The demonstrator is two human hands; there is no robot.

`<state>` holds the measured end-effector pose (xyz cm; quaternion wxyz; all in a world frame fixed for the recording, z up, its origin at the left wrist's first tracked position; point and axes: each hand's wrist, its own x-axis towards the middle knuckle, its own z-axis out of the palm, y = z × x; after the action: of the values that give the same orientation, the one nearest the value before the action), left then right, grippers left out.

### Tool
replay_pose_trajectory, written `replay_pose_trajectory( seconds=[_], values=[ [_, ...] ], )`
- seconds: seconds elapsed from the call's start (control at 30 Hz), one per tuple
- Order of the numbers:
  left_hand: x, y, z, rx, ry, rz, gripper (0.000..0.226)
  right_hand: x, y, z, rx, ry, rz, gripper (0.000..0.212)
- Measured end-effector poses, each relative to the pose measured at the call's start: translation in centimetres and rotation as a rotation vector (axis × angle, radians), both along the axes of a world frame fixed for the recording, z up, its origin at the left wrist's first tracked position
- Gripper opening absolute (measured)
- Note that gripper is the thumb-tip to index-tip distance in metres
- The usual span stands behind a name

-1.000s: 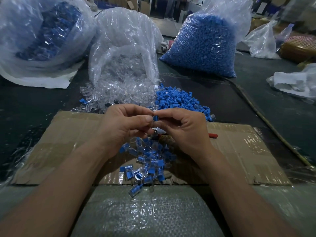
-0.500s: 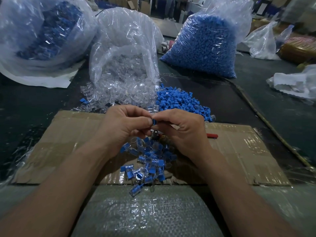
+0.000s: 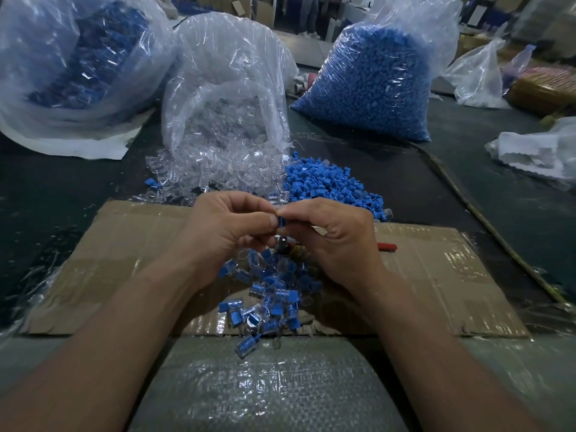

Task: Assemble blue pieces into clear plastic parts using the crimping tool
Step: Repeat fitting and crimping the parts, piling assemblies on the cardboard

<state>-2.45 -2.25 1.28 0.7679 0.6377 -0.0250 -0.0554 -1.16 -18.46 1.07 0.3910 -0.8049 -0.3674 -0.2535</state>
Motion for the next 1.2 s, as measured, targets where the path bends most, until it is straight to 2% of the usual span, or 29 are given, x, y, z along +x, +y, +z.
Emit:
replay_pose_trajectory(
  seconds=[0.2, 0.27, 0.37, 0.5, 0.53, 0.63, 0.7, 0.8, 1.13, 1.2],
  values=[
    [0.0, 0.1, 0.0, -0.002, 0.006, 0.006, 0.007, -0.2, 0.0, 0.5, -0.054, 0.061, -0.023, 0.022],
    [0.1, 0.1, -0.1, -0.022, 0.015, 0.032, 0.007, -0.2, -0.6, 1.0, -0.040, 0.216, -0.087, 0.025],
    [0.3, 0.3, -0.2, -0.048, 0.024, 0.085, 0.015, 0.3, -2.5, 1.9, 0.013, 0.464, -0.184, 0.010],
    [0.3, 0.3, -0.2, -0.050, 0.021, 0.123, 0.019, 1.1, -5.1, 2.5, -0.285, 0.667, -0.278, 0.012],
    [0.3, 0.4, -0.2, -0.050, 0.019, 0.133, 0.020, 1.0, -5.4, 2.7, -0.353, 0.737, -0.264, 0.018],
    [0.4, 0.3, -0.2, -0.059, 0.025, 0.145, 0.021, 0.7, -5.5, 2.9, -0.522, 0.934, -0.201, 0.060],
    [0.5, 0.2, -0.3, -0.061, 0.030, 0.145, 0.020, 0.7, -5.3, 2.7, -0.671, 0.916, -0.197, 0.079],
    [0.6, 0.3, -0.3, -0.063, 0.038, 0.138, 0.020, 0.9, -5.0, 2.3, -0.766, 0.808, -0.244, 0.078],
    [0.5, 0.5, -0.5, -0.060, 0.028, 0.126, 0.018, 0.6, -3.5, 2.6, -0.804, 0.623, -0.375, 0.013],
    [0.5, 0.5, -0.5, -0.054, 0.028, 0.125, 0.013, 0.7, -3.3, 2.4, -0.814, 0.572, -0.409, 0.008]
  ],
)
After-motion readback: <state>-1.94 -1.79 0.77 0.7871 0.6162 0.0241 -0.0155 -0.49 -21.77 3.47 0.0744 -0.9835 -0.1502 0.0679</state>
